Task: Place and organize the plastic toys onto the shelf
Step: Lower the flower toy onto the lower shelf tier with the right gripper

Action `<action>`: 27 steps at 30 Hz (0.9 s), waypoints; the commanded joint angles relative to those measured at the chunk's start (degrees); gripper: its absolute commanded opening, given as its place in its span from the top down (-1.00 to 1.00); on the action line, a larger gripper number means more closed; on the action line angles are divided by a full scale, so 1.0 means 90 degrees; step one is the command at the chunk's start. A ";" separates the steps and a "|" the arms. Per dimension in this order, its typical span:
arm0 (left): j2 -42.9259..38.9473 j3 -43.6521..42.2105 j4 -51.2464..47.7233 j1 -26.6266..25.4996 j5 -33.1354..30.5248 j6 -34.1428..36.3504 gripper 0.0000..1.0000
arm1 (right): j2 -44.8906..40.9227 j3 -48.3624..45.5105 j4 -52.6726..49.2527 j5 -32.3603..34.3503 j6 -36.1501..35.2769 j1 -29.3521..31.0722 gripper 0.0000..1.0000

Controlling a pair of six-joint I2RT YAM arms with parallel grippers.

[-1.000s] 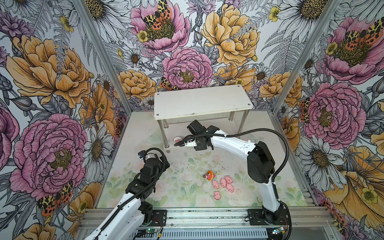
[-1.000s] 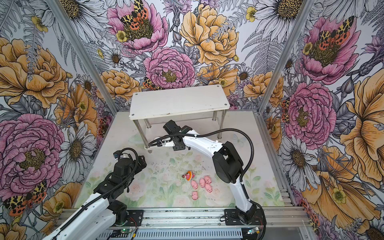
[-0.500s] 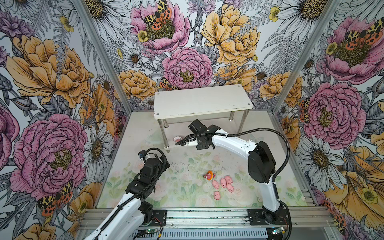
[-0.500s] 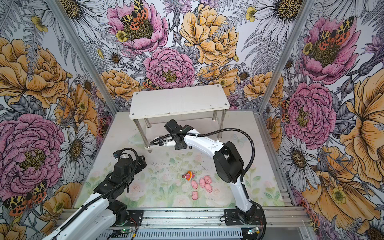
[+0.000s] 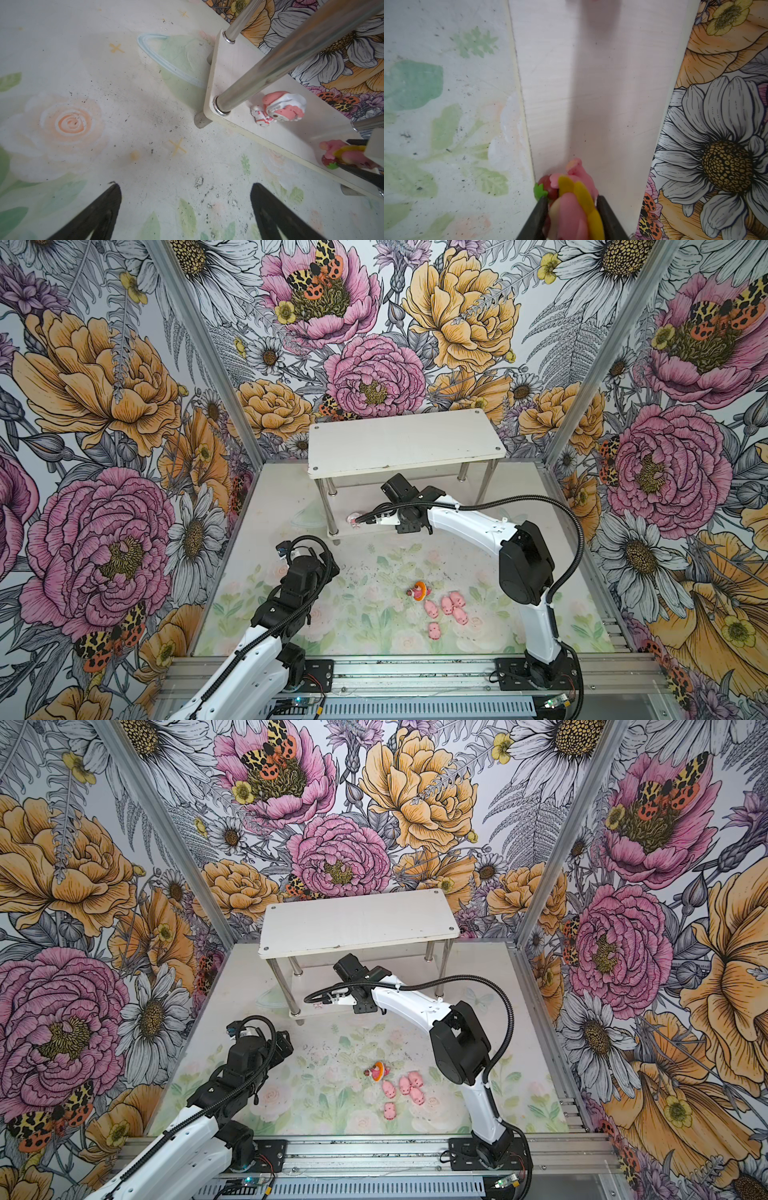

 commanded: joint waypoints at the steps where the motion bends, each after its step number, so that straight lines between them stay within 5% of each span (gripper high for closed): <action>1: 0.0011 0.0169 0.0128 0.0047 0.0087 -0.0026 -0.97 | 0.0040 0.0150 0.0160 -0.0183 0.0027 0.0020 1.00; 14: 0.0304 0.0179 0.0319 0.0047 0.0155 -0.0055 -0.97 | 0.0346 0.0240 0.0169 -0.0306 0.0079 0.0027 1.00; 21: 0.0293 0.0186 0.0309 0.0047 0.0126 -0.0055 -0.97 | 0.0391 0.0250 0.0166 -0.0315 0.0081 0.0011 0.40; 27: 0.0341 0.0199 0.0327 0.0050 0.0132 -0.0060 -0.97 | 0.0394 0.0285 0.0177 -0.0306 0.0100 -0.0007 0.23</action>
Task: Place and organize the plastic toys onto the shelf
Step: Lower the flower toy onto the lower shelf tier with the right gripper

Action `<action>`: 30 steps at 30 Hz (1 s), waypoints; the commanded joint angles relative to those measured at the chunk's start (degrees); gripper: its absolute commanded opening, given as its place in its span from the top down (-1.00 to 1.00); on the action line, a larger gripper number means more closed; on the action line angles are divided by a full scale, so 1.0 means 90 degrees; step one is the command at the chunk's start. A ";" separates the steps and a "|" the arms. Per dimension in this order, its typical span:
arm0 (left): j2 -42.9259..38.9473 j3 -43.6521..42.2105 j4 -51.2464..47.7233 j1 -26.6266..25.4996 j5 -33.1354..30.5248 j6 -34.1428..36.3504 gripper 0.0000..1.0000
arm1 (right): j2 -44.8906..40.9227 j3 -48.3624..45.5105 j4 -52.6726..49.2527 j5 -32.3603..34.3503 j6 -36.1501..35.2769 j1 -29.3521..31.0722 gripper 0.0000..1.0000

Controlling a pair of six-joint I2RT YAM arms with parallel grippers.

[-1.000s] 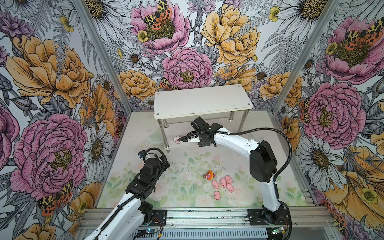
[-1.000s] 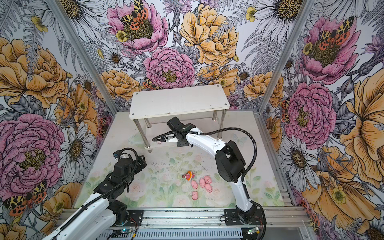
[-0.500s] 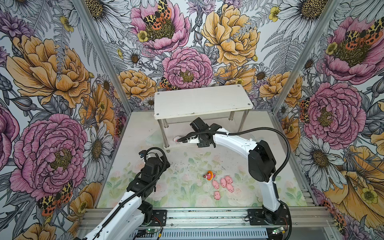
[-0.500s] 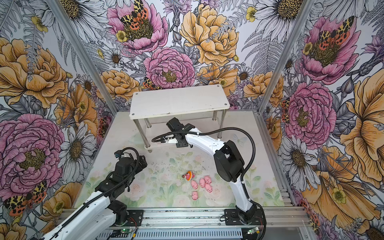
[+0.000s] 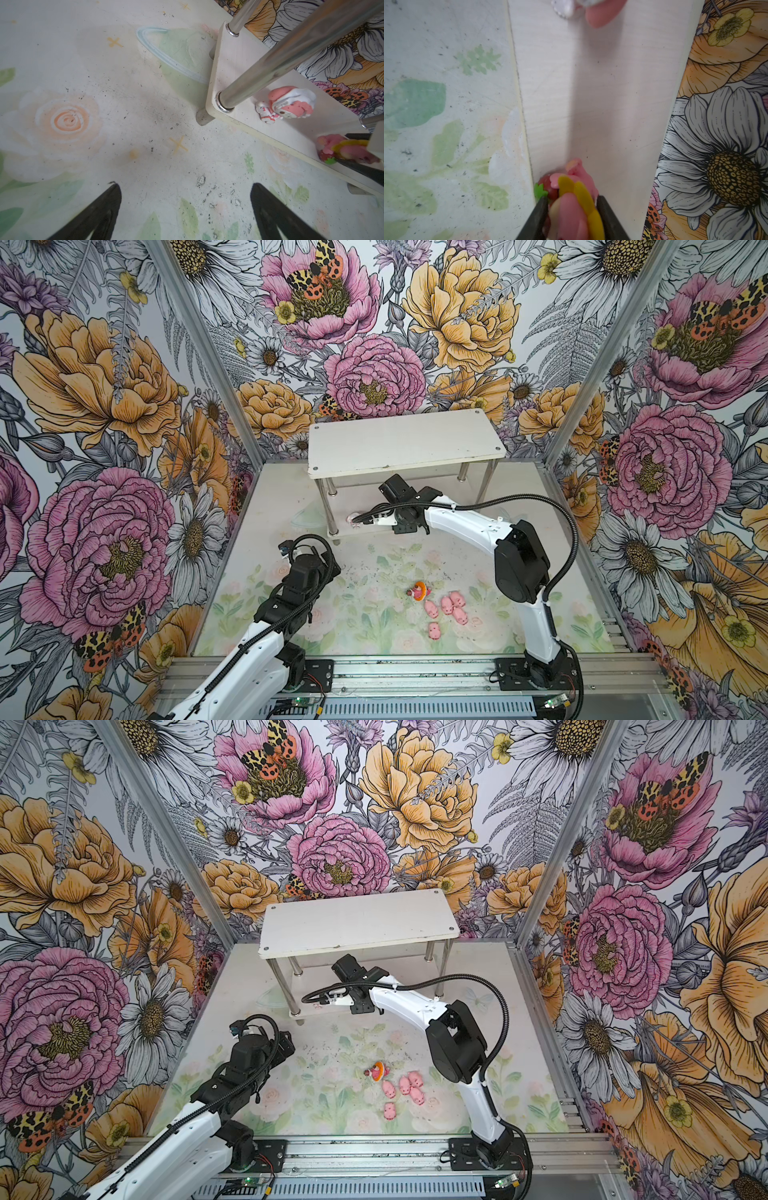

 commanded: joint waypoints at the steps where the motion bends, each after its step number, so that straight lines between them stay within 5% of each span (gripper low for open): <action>1: 0.0029 0.0181 0.0202 0.0047 0.0089 -0.0065 -0.97 | 0.0190 0.0175 0.0038 -0.0080 0.0098 -0.0015 0.21; 30: -0.0027 0.0196 0.0183 0.0038 0.0148 -0.0099 -0.97 | 0.0015 0.0215 0.0350 -0.0053 0.0405 -0.0069 -0.20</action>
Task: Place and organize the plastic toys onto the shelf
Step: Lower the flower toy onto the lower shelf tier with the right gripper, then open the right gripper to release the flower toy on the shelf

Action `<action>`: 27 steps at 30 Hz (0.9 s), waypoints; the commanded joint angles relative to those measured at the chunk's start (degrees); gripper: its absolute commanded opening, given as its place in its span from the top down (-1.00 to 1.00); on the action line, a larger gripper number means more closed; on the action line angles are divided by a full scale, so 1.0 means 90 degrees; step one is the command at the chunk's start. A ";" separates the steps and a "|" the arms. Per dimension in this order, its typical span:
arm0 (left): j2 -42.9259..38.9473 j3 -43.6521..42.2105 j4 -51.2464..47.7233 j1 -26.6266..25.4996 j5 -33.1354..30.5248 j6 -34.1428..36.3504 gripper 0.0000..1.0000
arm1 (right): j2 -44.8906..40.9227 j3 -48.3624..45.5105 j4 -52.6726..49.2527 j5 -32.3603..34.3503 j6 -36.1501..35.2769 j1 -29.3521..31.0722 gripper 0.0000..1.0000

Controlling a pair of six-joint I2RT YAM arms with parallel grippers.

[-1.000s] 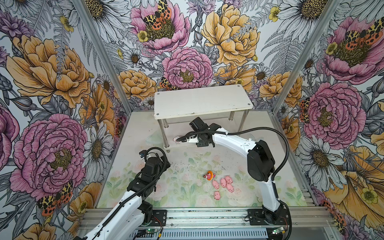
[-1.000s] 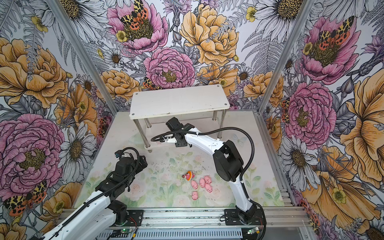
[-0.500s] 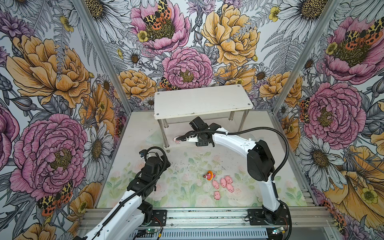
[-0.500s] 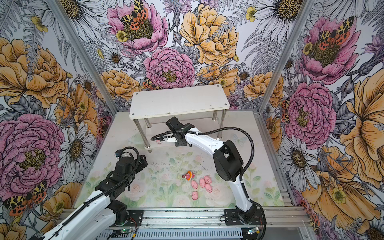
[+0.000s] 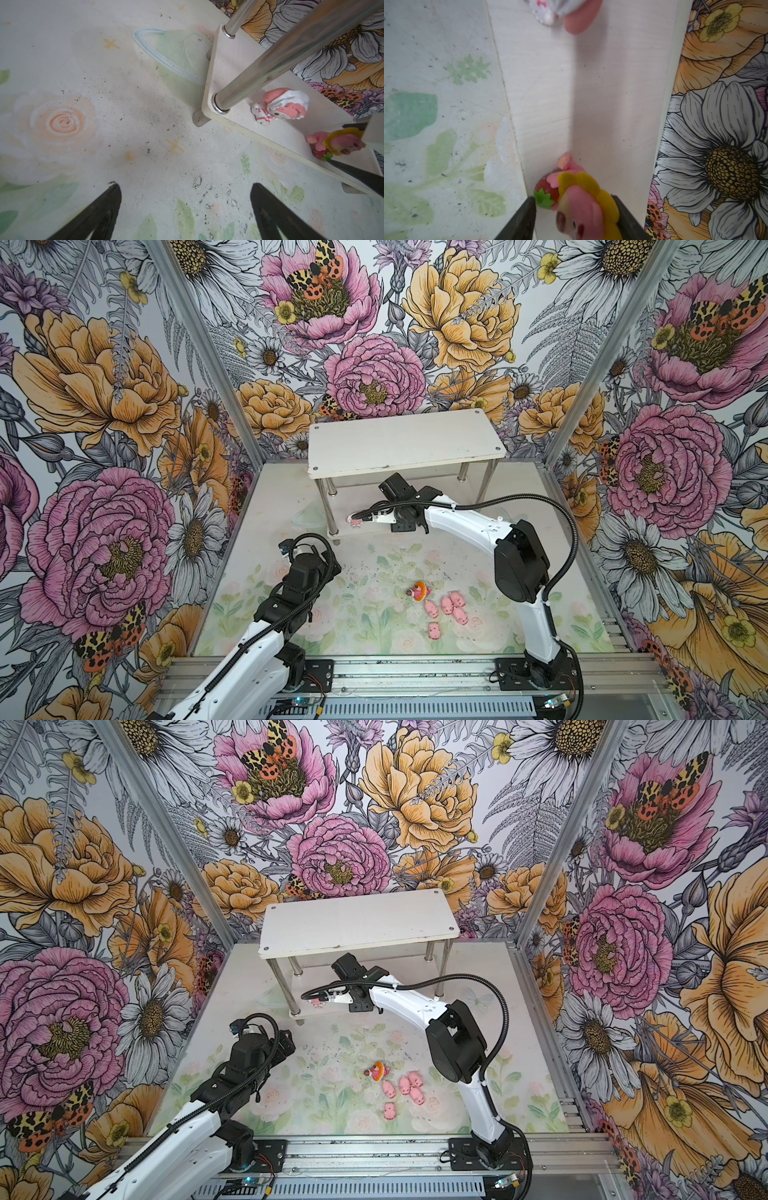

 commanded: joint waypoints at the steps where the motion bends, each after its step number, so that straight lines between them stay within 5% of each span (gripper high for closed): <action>1: -0.0051 0.0147 0.0146 0.0042 0.0108 -0.0094 -0.97 | -0.0008 0.0173 0.0237 -0.0048 0.0157 -0.0037 -0.21; 27: -0.0371 0.0111 0.0050 0.0009 0.0178 -0.0115 -0.97 | -0.1141 -0.0736 0.1101 -0.0416 0.0831 -0.0011 -0.26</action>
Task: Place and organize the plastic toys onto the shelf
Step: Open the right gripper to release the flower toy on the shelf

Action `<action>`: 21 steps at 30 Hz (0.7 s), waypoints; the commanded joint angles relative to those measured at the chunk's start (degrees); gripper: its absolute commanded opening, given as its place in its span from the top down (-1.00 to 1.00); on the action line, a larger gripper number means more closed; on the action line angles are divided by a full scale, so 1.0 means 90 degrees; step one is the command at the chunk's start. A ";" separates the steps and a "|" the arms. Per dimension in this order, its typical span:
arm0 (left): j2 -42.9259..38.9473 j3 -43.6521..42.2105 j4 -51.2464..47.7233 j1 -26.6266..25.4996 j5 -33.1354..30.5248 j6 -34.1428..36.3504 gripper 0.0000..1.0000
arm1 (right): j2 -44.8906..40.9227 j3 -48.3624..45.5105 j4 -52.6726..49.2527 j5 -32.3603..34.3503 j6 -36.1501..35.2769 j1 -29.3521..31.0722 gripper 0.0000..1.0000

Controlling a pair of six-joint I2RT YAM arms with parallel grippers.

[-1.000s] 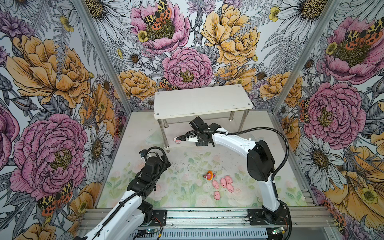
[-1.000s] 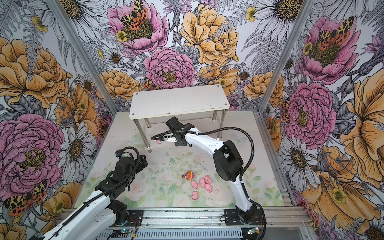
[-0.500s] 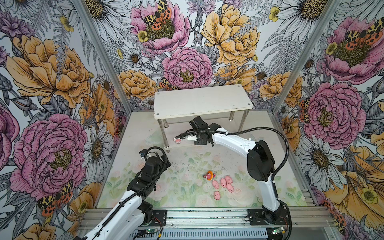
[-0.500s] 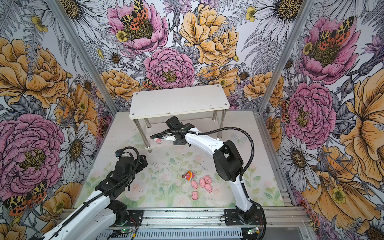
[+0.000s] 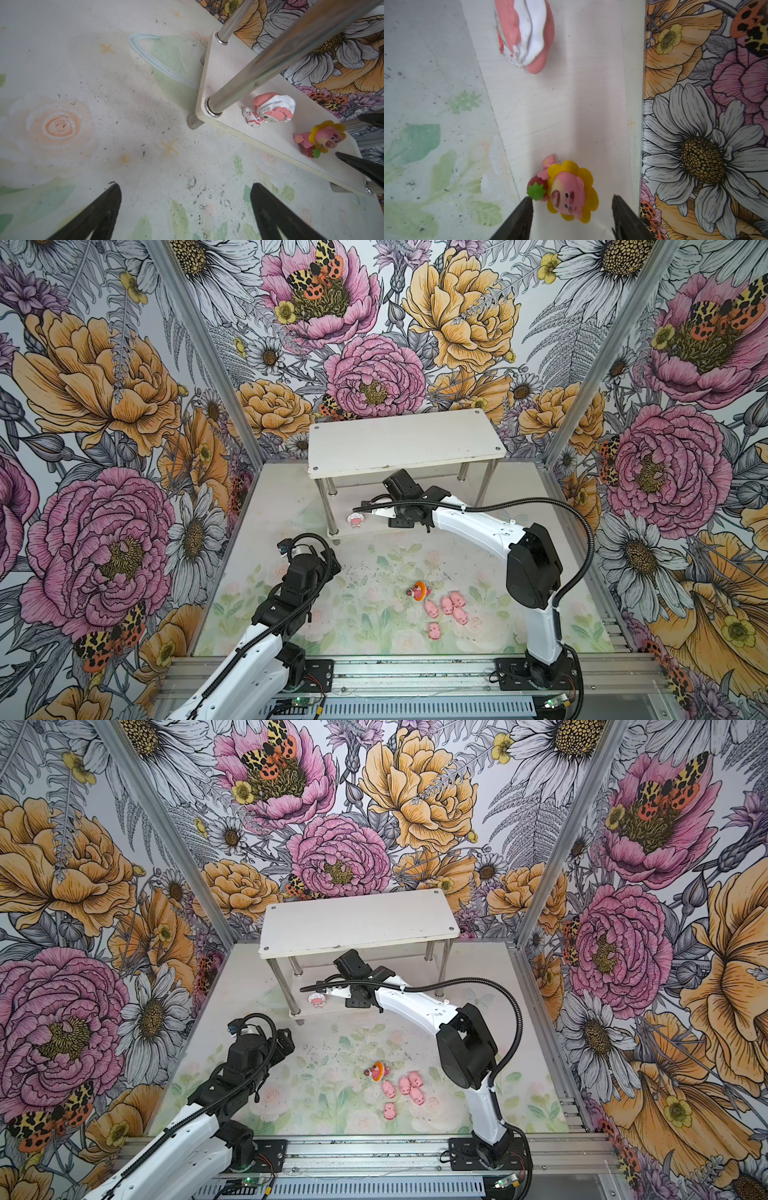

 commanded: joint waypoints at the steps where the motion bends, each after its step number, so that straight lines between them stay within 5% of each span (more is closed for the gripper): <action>1: -0.0136 0.0096 0.0032 0.0008 0.0123 -0.0109 -0.97 | -0.0500 -0.0306 0.0438 -0.0239 0.0371 -0.0020 -0.26; 14: -0.0311 0.0013 -0.0032 -0.0028 0.0114 -0.0138 -0.97 | -0.1461 -0.1965 0.1497 -0.0921 0.1794 -0.0044 -0.04; 17: -0.0295 0.0023 -0.0032 -0.0038 0.0123 -0.0128 -0.97 | -0.1592 -0.2297 0.1692 -0.0981 0.2068 -0.0083 0.24; 20: -0.0291 0.0052 -0.0049 -0.0048 0.0134 -0.0111 -0.97 | -0.1618 -0.2461 0.1766 -0.0999 0.2278 -0.0163 0.98; 21: -0.0288 0.0062 -0.0061 -0.0048 0.0124 -0.0109 -0.97 | -0.1618 -0.2506 0.1777 -0.1015 0.2326 -0.0196 1.00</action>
